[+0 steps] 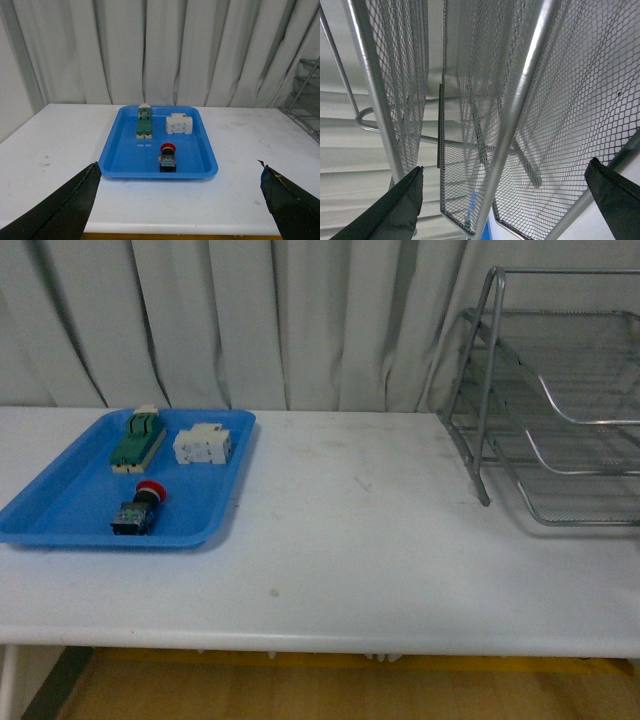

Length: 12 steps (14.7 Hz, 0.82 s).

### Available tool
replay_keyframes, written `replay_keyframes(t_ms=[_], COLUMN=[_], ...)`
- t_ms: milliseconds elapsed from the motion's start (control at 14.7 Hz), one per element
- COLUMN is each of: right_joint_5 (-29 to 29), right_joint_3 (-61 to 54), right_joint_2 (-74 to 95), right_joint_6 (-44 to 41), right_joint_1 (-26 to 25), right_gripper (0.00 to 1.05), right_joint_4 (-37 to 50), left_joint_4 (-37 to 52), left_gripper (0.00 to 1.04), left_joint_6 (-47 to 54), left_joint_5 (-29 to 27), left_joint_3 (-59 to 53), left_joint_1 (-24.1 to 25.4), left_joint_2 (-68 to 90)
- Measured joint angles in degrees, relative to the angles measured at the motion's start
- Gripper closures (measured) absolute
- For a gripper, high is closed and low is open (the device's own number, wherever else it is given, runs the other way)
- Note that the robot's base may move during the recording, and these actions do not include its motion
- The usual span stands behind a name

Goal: Place button on rack with both arms

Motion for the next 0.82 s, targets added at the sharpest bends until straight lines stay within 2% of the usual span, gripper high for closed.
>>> replay_keyframes(t_ms=[750,818], right_joint_5=[1.4,1.51], right_joint_3=[7.45,8.35], right_joint_2=[4.09,4.42], right_joint_6=[3.37,3.65], right_joint_1=[-0.02,0.04], right_gripper=[0.07,0.14], right_joint_4=[-0.15,-0.17], left_joint_4=[0.0,0.0], left_gripper=[0.07,0.07], left_joint_6=[0.0,0.0], left_joint_5=[0.0,0.0], left_joint_3=[0.0,0.0], left_joint_1=[0.0,0.0], left_joint_2=[0.0,0.0])
